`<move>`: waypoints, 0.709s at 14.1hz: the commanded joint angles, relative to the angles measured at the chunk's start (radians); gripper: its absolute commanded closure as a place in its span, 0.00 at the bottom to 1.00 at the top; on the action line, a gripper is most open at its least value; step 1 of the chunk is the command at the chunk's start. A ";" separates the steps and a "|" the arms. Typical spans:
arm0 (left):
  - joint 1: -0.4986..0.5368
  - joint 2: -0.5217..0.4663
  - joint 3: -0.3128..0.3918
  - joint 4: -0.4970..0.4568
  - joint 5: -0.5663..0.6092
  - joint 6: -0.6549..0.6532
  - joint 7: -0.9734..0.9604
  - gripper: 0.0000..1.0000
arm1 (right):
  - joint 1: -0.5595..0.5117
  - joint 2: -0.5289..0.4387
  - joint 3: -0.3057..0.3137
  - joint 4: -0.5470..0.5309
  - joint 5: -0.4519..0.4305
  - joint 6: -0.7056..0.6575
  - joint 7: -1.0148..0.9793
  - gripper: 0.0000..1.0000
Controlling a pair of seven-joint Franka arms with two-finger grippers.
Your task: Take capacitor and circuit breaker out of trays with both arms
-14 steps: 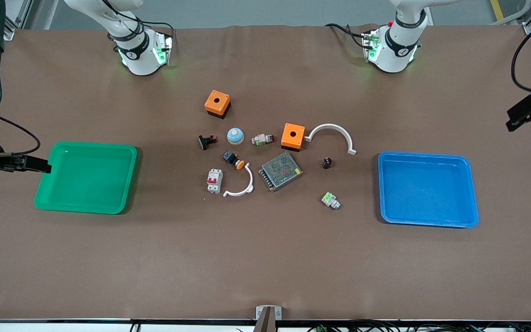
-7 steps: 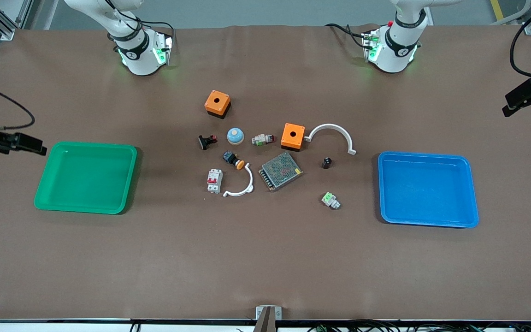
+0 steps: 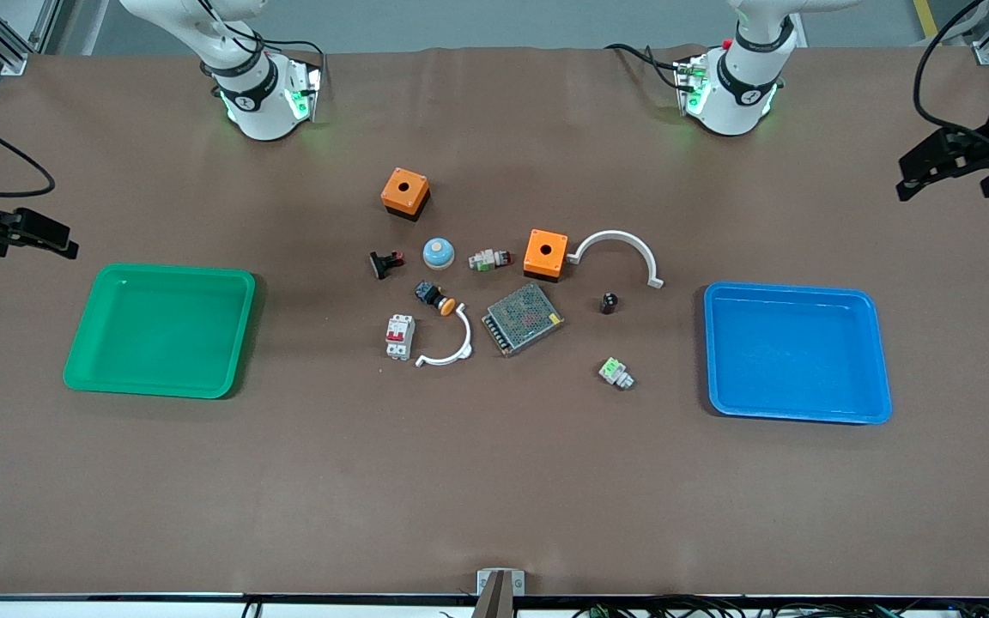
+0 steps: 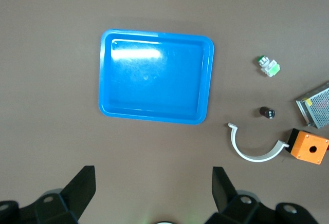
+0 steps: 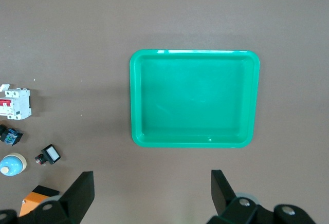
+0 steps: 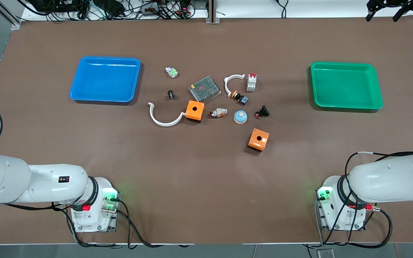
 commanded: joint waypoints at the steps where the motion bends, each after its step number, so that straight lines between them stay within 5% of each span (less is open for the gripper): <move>1: 0.003 -0.023 -0.026 -0.035 -0.016 0.007 0.008 0.00 | -0.013 -0.065 0.015 -0.052 -0.018 0.003 -0.010 0.00; 10: 0.009 -0.012 -0.046 -0.025 -0.005 0.009 0.001 0.00 | -0.013 -0.132 0.015 -0.095 -0.018 0.010 -0.025 0.00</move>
